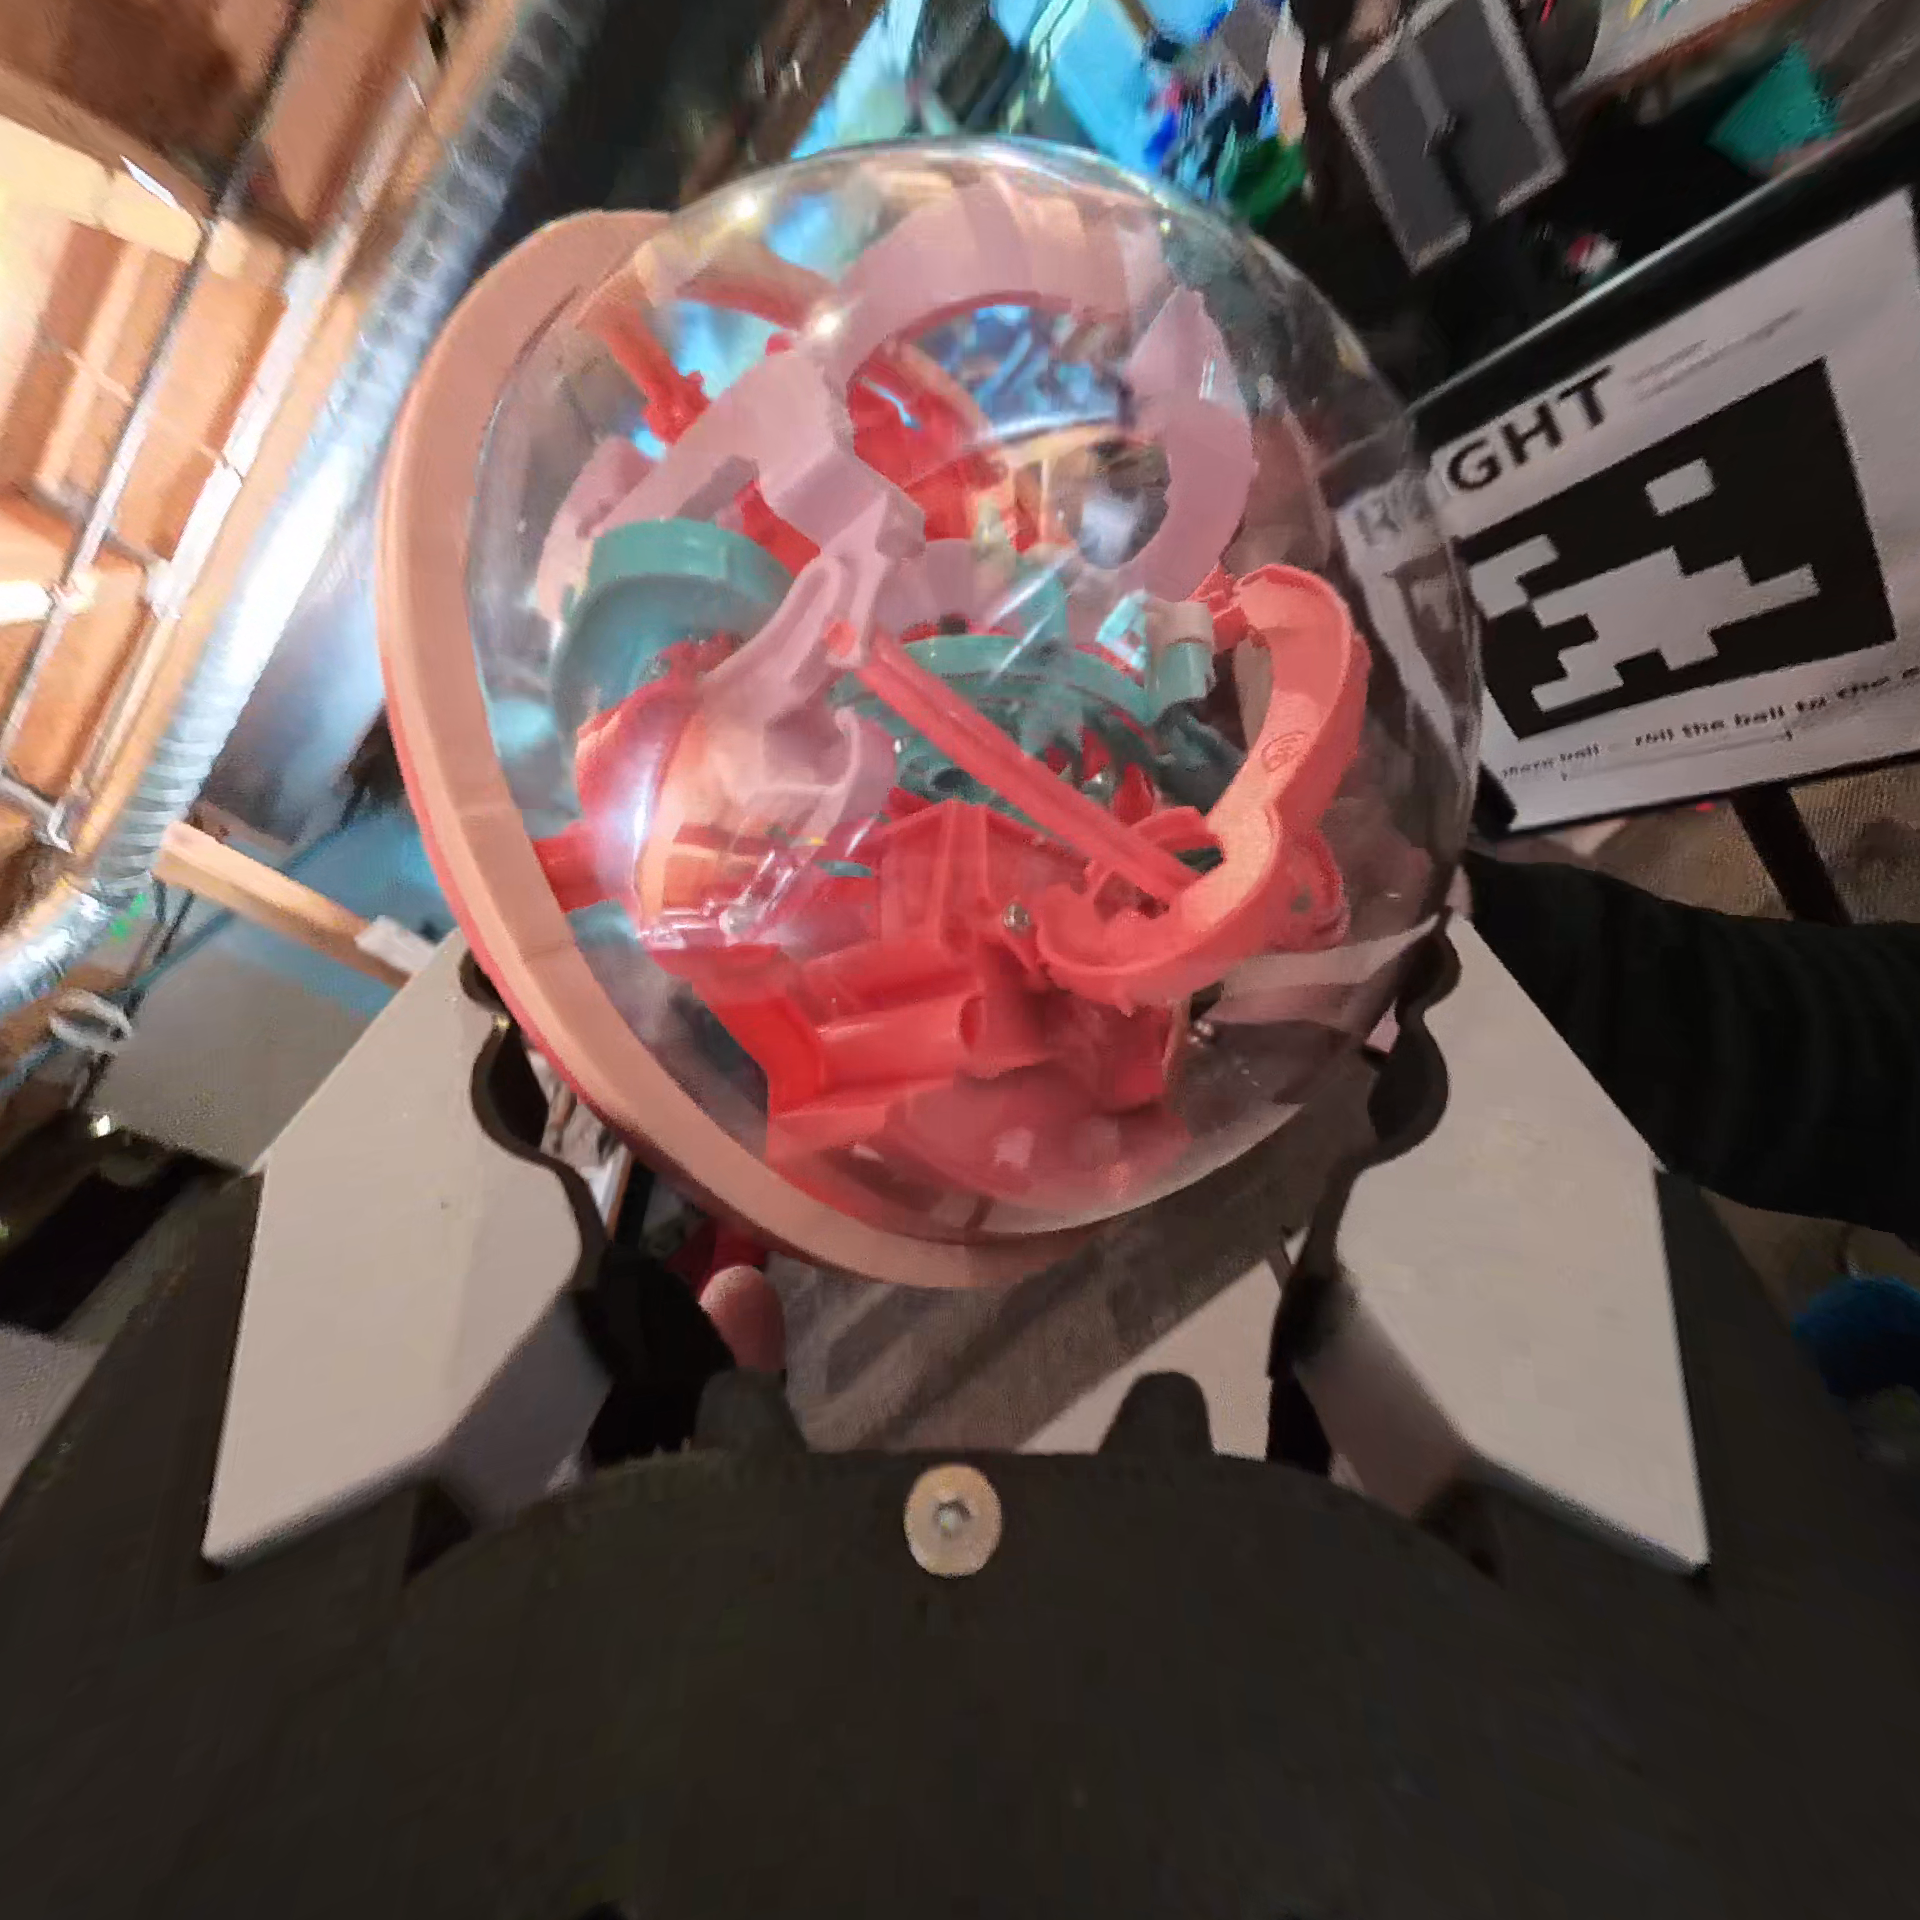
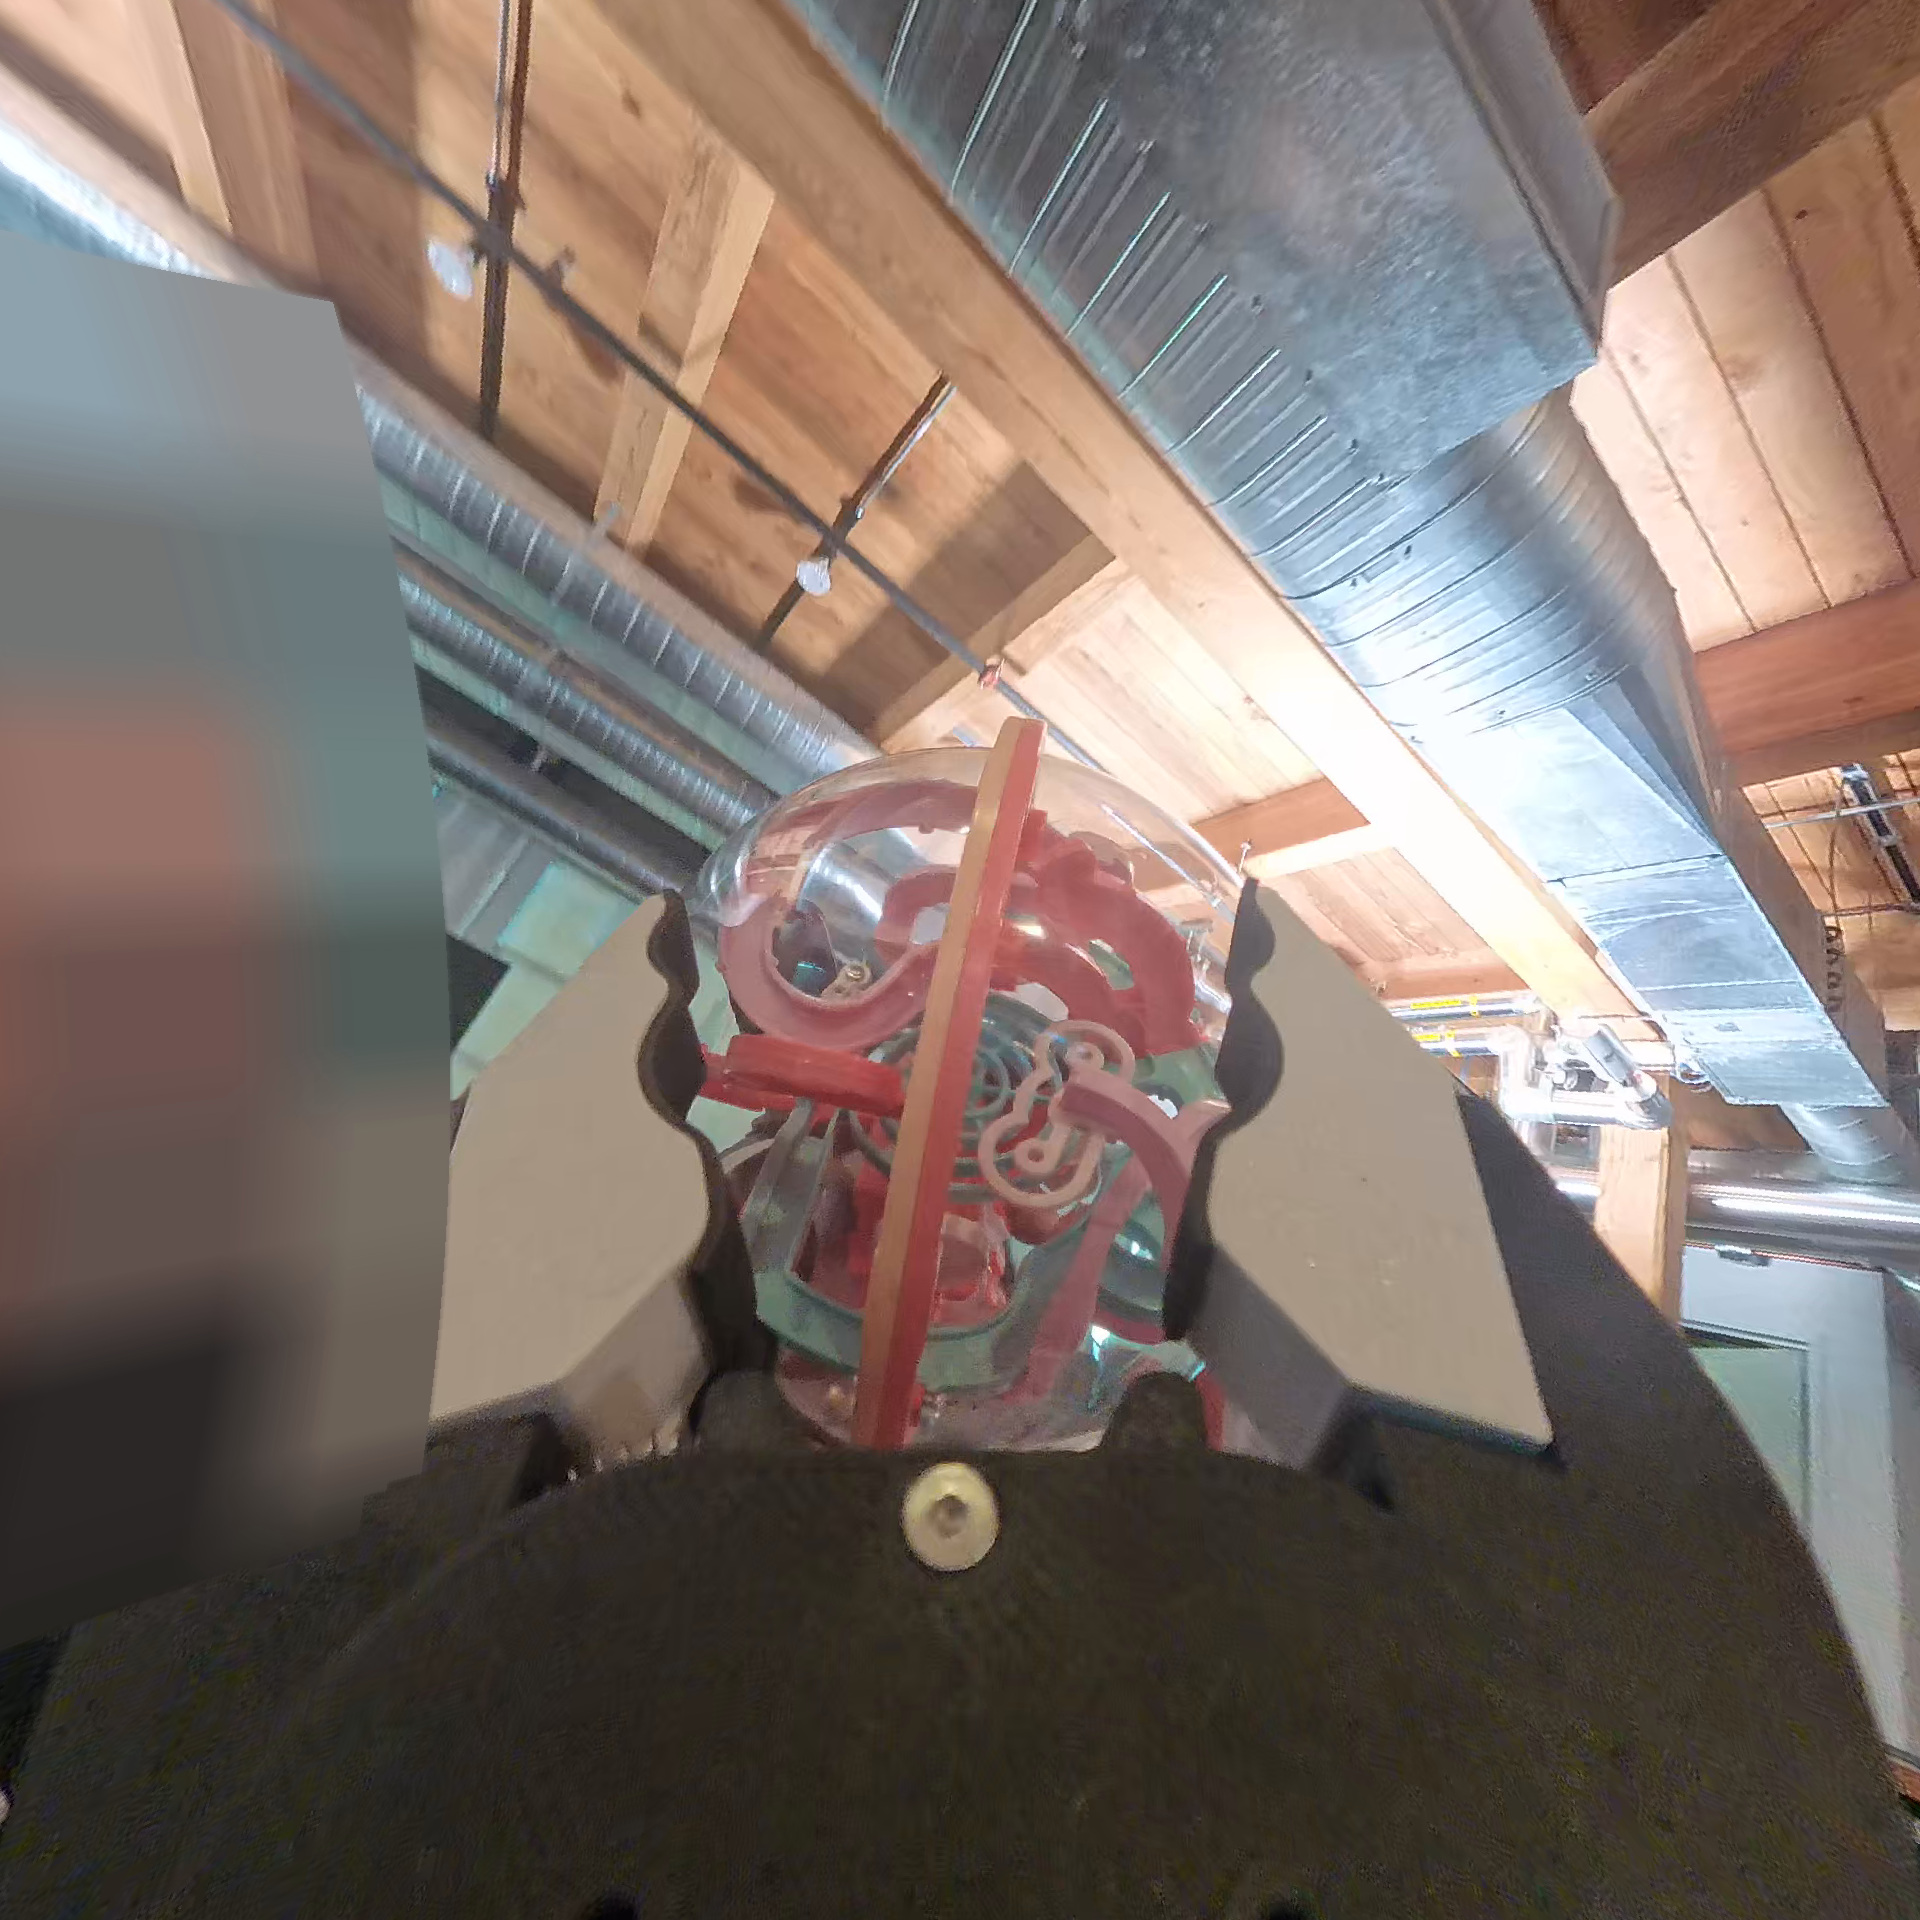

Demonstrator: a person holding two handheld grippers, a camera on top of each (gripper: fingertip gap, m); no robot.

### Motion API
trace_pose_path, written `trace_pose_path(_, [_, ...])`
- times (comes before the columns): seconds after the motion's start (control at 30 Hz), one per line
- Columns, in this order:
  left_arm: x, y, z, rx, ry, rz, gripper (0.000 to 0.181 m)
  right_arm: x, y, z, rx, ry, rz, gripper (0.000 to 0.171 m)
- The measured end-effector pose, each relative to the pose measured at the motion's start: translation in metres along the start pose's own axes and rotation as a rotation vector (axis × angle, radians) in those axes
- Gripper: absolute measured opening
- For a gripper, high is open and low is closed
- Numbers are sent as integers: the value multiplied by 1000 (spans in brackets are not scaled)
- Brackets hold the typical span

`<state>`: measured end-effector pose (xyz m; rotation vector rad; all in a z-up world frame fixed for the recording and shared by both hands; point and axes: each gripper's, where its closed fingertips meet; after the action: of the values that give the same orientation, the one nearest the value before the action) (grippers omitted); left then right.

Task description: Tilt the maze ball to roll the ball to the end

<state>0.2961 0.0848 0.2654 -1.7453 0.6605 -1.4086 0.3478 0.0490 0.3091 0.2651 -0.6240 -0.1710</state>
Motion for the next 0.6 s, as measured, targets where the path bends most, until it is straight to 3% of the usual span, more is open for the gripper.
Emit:
trace_pose_path(0.03, [-1, -1, 2, -8, -39, -4, 158, 1, 3, -2, -5, 23, 20, 101])
trace_pose_path(0.33, [-7, -6, 11, -80, -177, -88, 158, 4, 22, -14, -97, 99, 115, 101])
trace_pose_path(0.6, [-61, 0, 33, -185, -188, -336, 159, -21, 64, -56, -312, 99, 244, 100])
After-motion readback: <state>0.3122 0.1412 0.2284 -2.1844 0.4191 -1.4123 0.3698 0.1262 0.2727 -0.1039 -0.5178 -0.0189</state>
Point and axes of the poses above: each gripper's, where its closed fingertips meet, z out along the fingers, x out of its top, y = z × x across the jaws, and after that the axes turned 8 degrees about z, right-handed
